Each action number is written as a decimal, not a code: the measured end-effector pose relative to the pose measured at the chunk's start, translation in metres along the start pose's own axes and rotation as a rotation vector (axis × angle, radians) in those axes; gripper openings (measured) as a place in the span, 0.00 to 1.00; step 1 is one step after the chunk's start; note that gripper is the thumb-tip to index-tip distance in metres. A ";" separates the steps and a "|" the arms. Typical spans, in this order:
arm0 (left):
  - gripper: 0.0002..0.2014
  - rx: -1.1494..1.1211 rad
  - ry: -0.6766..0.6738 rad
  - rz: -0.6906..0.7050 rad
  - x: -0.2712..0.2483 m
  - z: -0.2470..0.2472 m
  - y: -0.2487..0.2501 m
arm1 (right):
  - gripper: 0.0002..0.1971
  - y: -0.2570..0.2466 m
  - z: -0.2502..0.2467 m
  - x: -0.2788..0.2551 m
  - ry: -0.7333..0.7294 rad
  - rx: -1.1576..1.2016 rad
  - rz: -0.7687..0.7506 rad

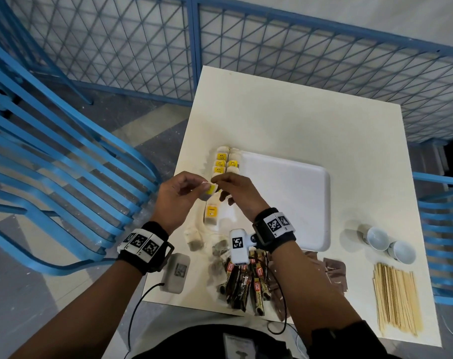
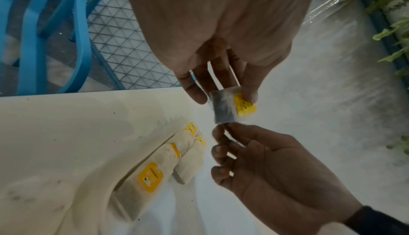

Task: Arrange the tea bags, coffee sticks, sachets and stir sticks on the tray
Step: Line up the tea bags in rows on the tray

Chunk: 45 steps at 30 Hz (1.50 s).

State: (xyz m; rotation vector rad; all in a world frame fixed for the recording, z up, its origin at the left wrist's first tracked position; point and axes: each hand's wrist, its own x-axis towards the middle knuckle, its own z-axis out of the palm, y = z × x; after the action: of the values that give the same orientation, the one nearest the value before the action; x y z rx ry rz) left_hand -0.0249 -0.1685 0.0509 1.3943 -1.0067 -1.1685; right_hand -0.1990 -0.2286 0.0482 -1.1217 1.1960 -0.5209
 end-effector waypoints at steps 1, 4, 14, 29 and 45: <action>0.04 -0.007 0.011 -0.010 0.000 0.000 0.000 | 0.10 -0.002 0.001 -0.002 0.018 0.018 -0.037; 0.04 -0.017 0.040 -0.012 0.000 0.000 0.000 | 0.08 -0.007 0.004 -0.005 0.020 -0.062 -0.146; 0.08 -0.016 -0.004 -0.105 0.000 0.000 -0.009 | 0.03 -0.003 0.006 0.001 0.130 -0.236 -0.253; 0.06 0.100 -0.021 -0.228 0.009 0.001 -0.026 | 0.04 0.022 -0.016 0.009 0.151 -0.231 -0.139; 0.03 0.638 -0.323 -0.259 0.000 -0.008 -0.051 | 0.04 0.069 -0.021 0.031 0.275 -0.501 0.008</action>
State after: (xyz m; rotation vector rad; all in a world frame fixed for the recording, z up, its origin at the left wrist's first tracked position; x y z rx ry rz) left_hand -0.0175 -0.1598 0.0010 1.9134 -1.5552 -1.3550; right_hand -0.2232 -0.2349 -0.0263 -1.4999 1.6266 -0.3850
